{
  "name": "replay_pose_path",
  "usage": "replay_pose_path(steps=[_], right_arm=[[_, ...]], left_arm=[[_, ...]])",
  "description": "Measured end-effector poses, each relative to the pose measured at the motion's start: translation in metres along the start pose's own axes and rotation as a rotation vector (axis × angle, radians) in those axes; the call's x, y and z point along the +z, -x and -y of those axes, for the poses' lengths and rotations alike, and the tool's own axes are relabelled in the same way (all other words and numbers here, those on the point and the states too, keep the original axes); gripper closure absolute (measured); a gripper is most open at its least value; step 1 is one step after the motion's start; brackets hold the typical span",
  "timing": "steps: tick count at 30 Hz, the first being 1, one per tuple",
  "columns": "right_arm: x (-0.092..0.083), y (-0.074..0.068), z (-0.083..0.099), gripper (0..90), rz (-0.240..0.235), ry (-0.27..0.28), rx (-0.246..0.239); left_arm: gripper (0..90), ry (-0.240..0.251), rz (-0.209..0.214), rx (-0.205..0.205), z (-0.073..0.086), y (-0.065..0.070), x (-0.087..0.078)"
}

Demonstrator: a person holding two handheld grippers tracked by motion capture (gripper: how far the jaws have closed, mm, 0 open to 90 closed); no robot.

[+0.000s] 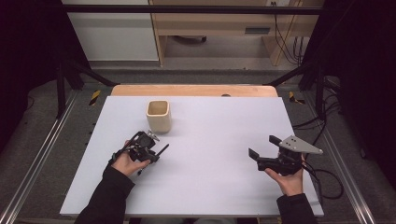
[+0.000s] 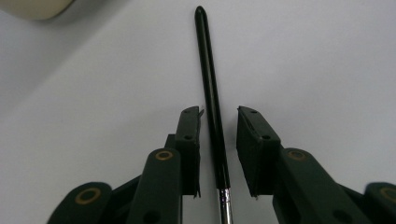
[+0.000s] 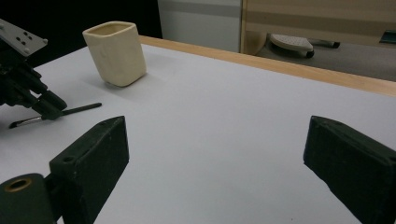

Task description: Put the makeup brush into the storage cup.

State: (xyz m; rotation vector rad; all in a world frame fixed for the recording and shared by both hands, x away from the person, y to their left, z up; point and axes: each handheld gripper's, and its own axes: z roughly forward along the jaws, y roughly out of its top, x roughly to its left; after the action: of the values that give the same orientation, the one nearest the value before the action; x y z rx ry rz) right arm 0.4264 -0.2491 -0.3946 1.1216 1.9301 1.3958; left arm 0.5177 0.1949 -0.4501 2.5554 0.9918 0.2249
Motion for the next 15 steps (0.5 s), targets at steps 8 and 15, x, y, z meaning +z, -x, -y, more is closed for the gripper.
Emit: replay_pose_path(steps=[8, 15], right_arm=[[0.0012, -0.0005, 0.0005, 7.1, 0.002, -0.01, 0.0], [0.0014, -0.0002, 0.0006, 7.0, 0.001, -0.012, -0.004]], left_arm=[[76.7, 0.005, 0.005, -0.02, 0.0016, -0.0004, 0.0001], [81.8, -0.005, -0.009, -0.023, 0.0005, 0.0033, 0.0003]])
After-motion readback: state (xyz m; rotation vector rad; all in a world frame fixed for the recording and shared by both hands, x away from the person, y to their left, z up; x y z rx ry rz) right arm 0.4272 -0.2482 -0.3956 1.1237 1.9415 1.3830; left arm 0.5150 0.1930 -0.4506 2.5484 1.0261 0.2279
